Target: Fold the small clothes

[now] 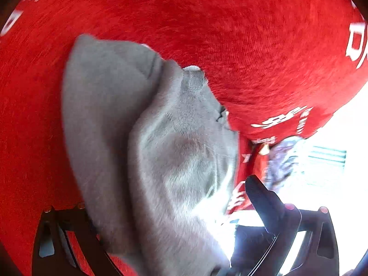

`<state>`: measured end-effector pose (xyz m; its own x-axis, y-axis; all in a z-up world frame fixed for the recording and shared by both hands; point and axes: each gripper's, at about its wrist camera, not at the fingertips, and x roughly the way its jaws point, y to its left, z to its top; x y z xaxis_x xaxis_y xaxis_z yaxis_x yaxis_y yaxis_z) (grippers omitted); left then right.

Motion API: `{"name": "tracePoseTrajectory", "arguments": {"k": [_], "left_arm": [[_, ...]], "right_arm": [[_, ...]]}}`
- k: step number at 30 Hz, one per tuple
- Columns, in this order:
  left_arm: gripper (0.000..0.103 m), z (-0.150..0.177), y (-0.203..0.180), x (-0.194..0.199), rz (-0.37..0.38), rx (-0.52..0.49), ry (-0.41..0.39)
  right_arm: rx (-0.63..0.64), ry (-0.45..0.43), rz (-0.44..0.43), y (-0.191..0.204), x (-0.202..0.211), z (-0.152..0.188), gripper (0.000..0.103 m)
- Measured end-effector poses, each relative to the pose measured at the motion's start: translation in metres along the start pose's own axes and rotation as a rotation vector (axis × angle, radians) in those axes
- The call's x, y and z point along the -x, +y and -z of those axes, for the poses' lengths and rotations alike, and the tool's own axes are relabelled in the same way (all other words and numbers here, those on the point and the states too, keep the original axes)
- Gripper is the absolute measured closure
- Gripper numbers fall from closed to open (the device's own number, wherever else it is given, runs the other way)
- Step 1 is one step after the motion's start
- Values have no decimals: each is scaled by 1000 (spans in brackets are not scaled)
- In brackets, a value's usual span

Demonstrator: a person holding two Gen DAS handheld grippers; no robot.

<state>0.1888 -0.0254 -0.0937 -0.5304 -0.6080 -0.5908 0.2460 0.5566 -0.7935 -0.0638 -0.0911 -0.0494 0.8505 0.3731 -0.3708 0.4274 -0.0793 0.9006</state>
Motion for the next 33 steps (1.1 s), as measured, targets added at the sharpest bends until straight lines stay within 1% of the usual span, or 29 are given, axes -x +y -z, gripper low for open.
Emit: {"name": "tracePoseTrajectory", "arguments": {"k": [2,3,5,7,8,9,11,12,13,14,15,16,17,18,19,20,21,23,25,26,27,30,32,33], "left_arm": [[0,1,-6,-10,-68,-26,9],[0,2,-8,-15,-113,-42,17],[0,4,-11,-21,-159,-66,24],[0,6,-16,-23,-189,-92,19],[0,7,-18,-24,-205,-103,19],[0,8,-20,-25,-223,-116,19],[3,11,-27,-30,-275,-150,22],[9,12,-30,-33,-306,-167,20],[17,14,-35,-38,-352,-190,20],[21,16,-39,-41,-400,-216,20],[37,17,-43,-43,-446,-244,15],[58,18,-46,-45,-476,-264,13],[66,18,-47,-46,-498,-277,12],[71,17,-48,-45,-493,-275,8],[82,17,-49,-43,-475,-263,-5],[82,16,-49,-41,-464,-256,-14],[82,17,-49,-39,-453,-252,-24],[82,21,-55,-39,-452,-264,-47],[82,25,-64,-38,-446,-288,-68],[82,27,-66,-36,-437,-295,-77],[83,28,-73,-36,-426,-301,-87],[83,32,-101,-32,-383,-331,-125],[83,35,-123,-34,-357,-360,-144],[83,38,-135,-36,-344,-377,-148]], "right_arm": [[-14,10,18,-7,0,5,94],[-20,21,39,-10,-1,8,94],[-17,49,85,-13,-2,12,94],[-15,110,141,-17,-1,17,92],[-14,147,174,-19,-1,19,90],[-10,194,211,-21,1,20,90],[9,237,265,-21,8,19,90],[34,239,292,-17,16,16,90],[58,230,312,-13,24,11,90],[82,212,334,-8,31,4,90],[115,176,371,-1,41,-7,87],[151,135,402,7,49,-18,83],[188,97,432,13,55,-28,82],[238,50,473,22,61,-41,82],[269,20,501,28,63,-51,82],[310,-22,541,35,65,-65,82],[335,-45,570,38,65,-75,85],[365,-68,630,36,60,-91,86],[376,-28,702,23,44,-105,86],[385,-2,719,14,34,-109,89],[421,-19,710,15,32,-110,90],[499,3,743,20,28,-108,90],[499,12,730,21,27,-110,90],[487,17,709,20,30,-112,90]]}}
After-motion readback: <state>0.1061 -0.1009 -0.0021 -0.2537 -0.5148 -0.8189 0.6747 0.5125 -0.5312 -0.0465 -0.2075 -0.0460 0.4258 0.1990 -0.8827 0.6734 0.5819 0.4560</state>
